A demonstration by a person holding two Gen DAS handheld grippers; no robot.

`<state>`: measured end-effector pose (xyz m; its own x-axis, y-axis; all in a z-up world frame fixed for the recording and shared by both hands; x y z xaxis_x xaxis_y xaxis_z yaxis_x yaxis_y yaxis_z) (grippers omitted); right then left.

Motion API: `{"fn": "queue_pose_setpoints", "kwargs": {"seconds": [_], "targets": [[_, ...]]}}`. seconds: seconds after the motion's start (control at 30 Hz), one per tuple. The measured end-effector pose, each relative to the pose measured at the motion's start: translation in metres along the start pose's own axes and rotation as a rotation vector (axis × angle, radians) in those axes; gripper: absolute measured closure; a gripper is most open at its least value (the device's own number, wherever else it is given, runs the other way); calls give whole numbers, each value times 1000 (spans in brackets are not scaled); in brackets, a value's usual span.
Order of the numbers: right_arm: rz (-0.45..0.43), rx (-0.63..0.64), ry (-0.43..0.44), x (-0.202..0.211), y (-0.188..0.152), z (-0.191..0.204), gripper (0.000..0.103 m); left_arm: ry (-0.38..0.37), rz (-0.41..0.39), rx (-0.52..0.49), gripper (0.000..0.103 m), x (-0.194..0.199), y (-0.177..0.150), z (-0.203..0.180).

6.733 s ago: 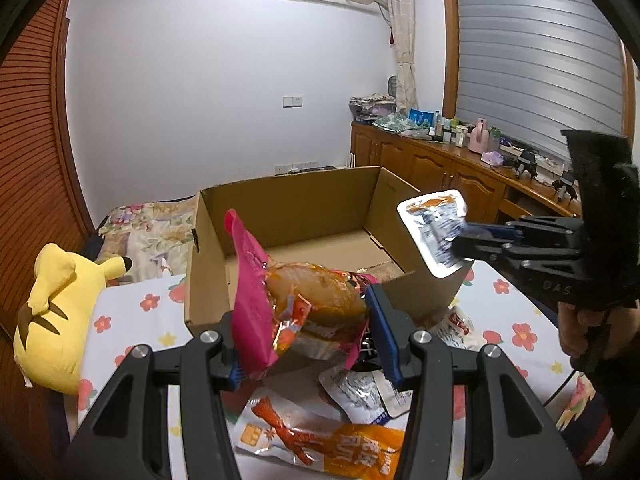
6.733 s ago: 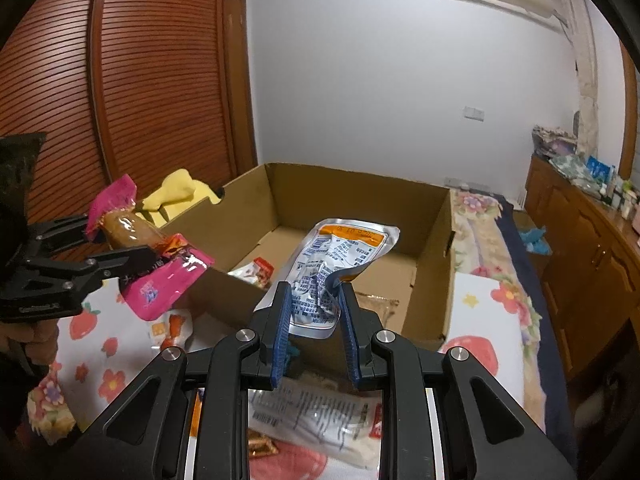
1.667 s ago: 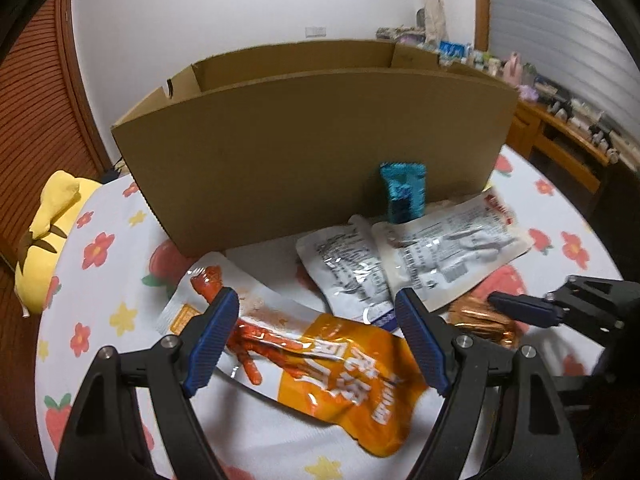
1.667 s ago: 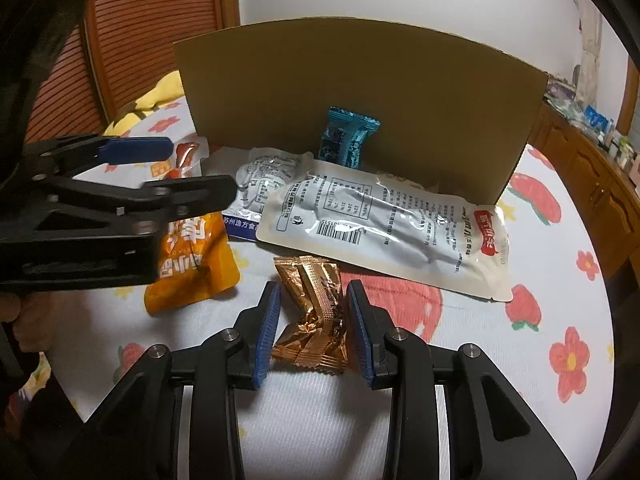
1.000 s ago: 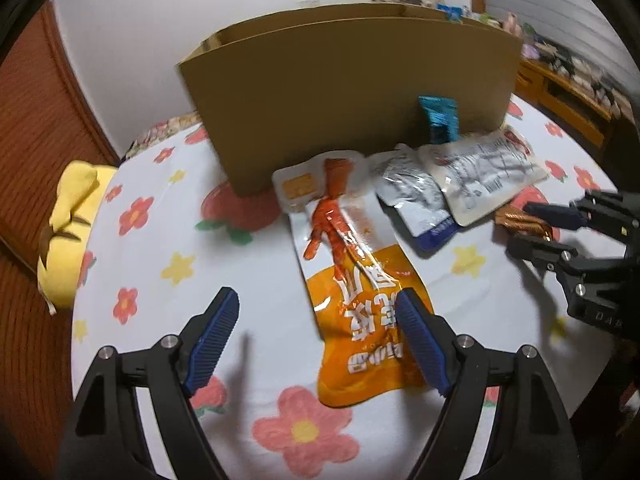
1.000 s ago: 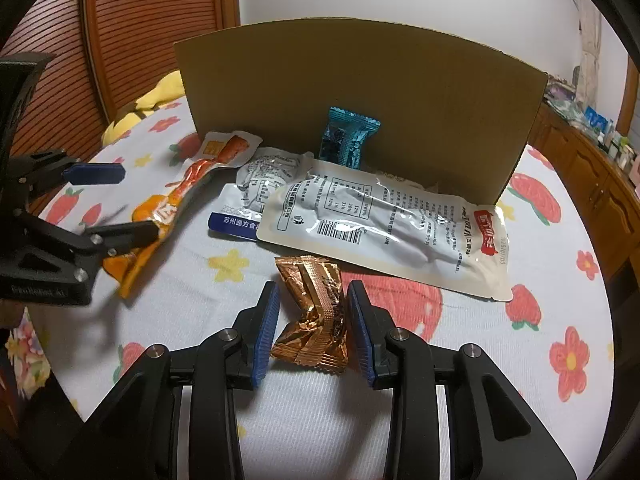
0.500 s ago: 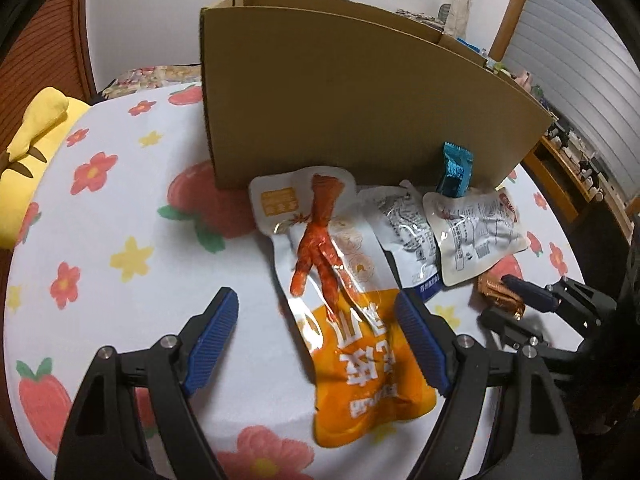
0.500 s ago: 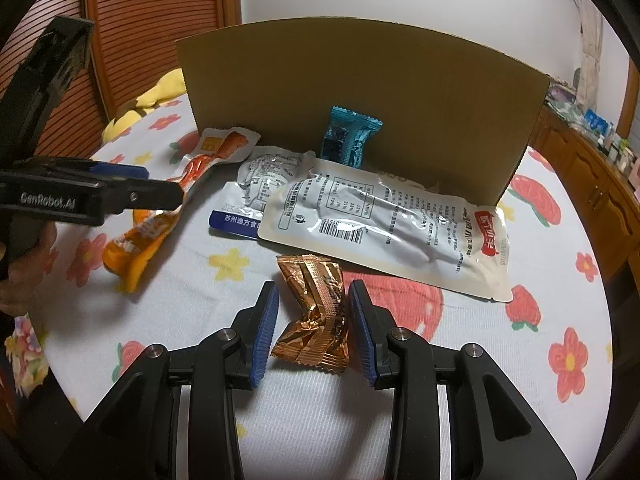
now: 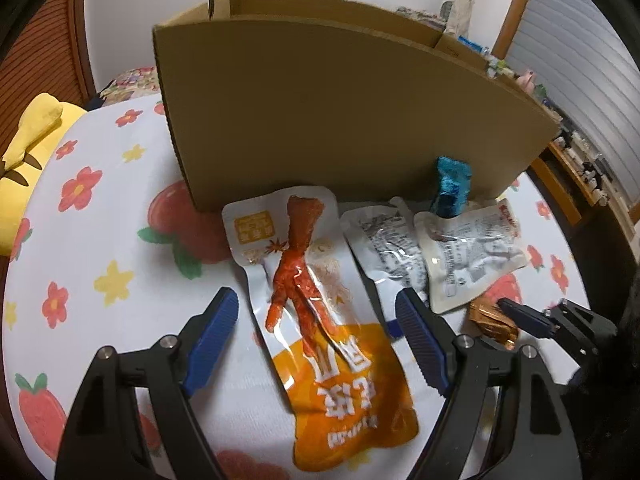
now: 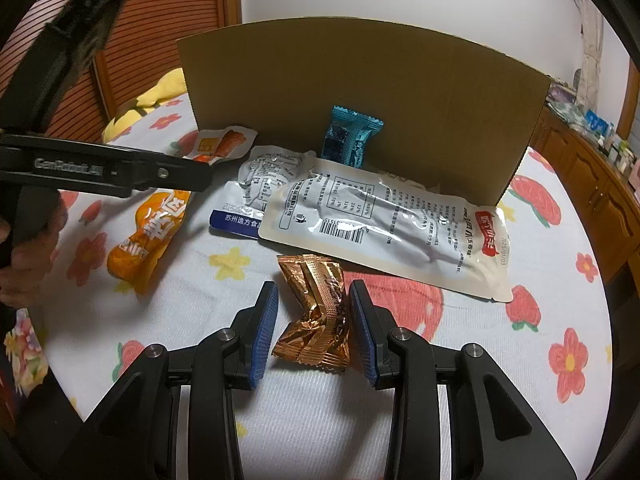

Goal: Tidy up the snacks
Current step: 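Grasp the orange chicken-feet pack with left tool while right tool holds the candy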

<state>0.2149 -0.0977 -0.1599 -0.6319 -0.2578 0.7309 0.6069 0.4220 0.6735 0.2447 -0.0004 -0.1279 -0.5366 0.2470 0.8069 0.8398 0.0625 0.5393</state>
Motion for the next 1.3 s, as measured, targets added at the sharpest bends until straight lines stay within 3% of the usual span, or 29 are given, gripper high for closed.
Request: {"fn": "queue_pose_setpoints", "kwargs": {"seconds": [0.23,0.5,0.93,1.07,1.13,1.2,1.3], "targets": [[0,1,1,0,0,0,67,41,-2,-8,18,-10,0,5],[1,3,2,0,0,1,67,122,-14,-49,3,-18,-3,9],[1,4,3,0,0,2,65,136,29,-101,2,-21,-9,8],[0,3,4,0,0,3,64,107,28,-114,11,-16,-9,9],[1,4,5,0,-1,3,64,88,16,-112,19,-12,-9,6],[1,4,4,0,-1,3,64,75,5,-109,38,-8,-10,3],[1,3,4,0,-1,3,63,56,-1,-101,44,-4,-11,3]]}}
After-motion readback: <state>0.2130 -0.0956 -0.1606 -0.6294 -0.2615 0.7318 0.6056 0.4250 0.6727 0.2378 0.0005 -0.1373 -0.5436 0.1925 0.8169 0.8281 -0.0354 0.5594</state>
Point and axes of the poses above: each gripper's, at about its wrist camera, not at the fingertips, and x roughly against the way its jaws point, z to its left, y to its top, the point moved 4 cm from there along -x, roughly the way its jaws point, and after that the axes turned 6 degrees about x, right-handed, at the moved point
